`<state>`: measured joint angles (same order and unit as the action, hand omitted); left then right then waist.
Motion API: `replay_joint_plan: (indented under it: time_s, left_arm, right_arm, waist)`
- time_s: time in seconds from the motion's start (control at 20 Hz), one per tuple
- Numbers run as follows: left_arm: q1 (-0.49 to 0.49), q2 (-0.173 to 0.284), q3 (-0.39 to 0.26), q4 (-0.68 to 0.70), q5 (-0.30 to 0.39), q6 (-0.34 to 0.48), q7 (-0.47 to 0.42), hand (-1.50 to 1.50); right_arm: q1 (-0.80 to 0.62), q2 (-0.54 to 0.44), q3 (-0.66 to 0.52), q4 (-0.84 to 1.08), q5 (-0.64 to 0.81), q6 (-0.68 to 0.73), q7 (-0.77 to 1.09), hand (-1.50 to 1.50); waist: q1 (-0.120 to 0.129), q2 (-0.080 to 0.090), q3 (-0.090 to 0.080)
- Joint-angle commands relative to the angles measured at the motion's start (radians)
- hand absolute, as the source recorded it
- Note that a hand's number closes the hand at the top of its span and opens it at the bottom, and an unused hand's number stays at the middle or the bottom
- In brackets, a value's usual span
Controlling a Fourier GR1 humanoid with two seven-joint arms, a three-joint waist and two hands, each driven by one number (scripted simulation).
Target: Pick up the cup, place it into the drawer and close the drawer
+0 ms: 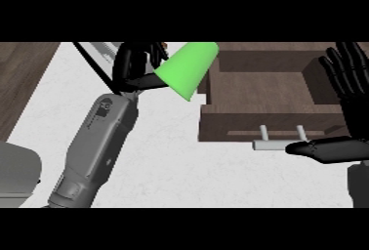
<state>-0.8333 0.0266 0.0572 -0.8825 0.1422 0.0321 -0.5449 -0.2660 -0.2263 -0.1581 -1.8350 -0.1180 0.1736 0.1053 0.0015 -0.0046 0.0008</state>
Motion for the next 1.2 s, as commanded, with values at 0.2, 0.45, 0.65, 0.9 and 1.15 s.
replay_joint_plan:
  time_s: [0.2,0.45,0.65,0.9,1.15]
  left_arm:
    - [-0.312,-0.026,-0.086,0.091,0.025,0.225,0.200,1.50]
    - [-0.431,-0.026,-0.150,0.276,0.090,0.317,0.268,1.50]
    - [-0.492,-0.027,-0.181,0.423,0.096,0.340,0.289,1.50]
    - [-0.534,-0.027,-0.253,0.530,0.139,0.288,0.329,1.50]
    - [-0.517,-0.027,-0.364,0.595,0.139,0.246,0.369,1.50]
  right_arm:
    - [-0.017,0.014,0.009,0.016,0.010,-0.005,-0.022,-1.50]
    - [-0.010,0.017,0.034,0.005,0.022,0.006,-0.020,-1.50]
    - [-0.014,-0.006,0.000,0.024,-0.015,0.038,-0.040,-1.50]
    - [-0.046,0.007,0.003,0.040,-0.022,0.025,-0.031,-1.50]
    - [-0.080,0.022,0.066,0.038,0.005,0.042,-0.038,-1.50]
  waist:
    - [-0.030,0.009,0.000]
    - [-0.055,0.014,0.000]
    - [-0.080,0.023,0.001]
    - [-0.091,0.027,0.001]
    - [-0.155,0.045,0.002]
